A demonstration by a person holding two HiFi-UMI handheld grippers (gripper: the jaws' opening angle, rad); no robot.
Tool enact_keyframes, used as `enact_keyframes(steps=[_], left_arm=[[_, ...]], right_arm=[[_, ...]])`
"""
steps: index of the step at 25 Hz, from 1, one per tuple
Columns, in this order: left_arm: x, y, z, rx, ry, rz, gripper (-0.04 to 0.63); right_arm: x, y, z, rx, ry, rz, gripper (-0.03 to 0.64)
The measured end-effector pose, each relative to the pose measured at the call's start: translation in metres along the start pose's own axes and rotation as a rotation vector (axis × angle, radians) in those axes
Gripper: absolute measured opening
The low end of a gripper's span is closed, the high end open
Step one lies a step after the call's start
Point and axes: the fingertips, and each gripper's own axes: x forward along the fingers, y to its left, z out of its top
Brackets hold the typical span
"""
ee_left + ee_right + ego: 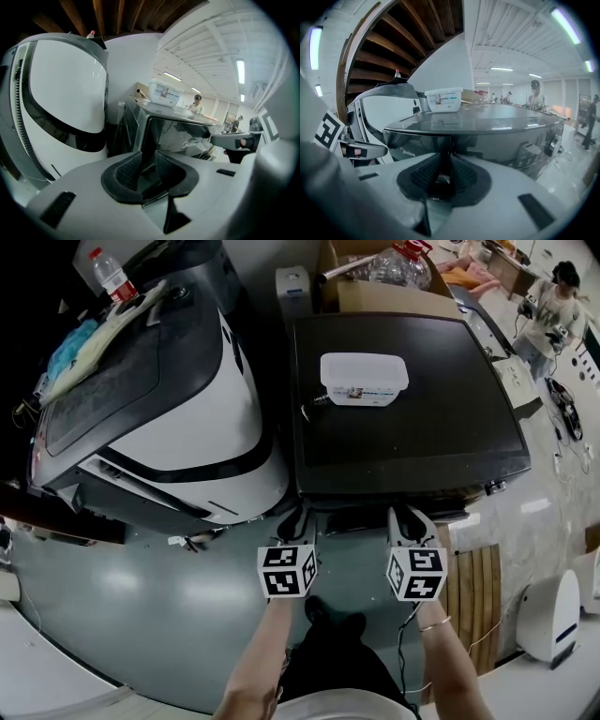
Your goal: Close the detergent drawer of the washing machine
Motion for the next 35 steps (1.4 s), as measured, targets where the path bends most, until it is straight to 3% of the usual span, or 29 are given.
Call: enact_keyframes(steps=[8,29,35], left_arm=[[-0.031,-0.004,0.015,0.02,-0.052,0.03,0.049],[-0.119,-0.045,0.039,0.065,-0.184,0.019,0.011],[-0.138,-0.051,0.041,0.081,-0.206,0.018,0.006]], right_arm=[[-0.027,0.008,0.011,0.007,-0.043,0.037,0.071],[-0.123,0.027,0.037,0.016,-0.191,0.115,0.044],[-0.142,0.03,0.038,0.002,-0.21,0.115,0.003]])
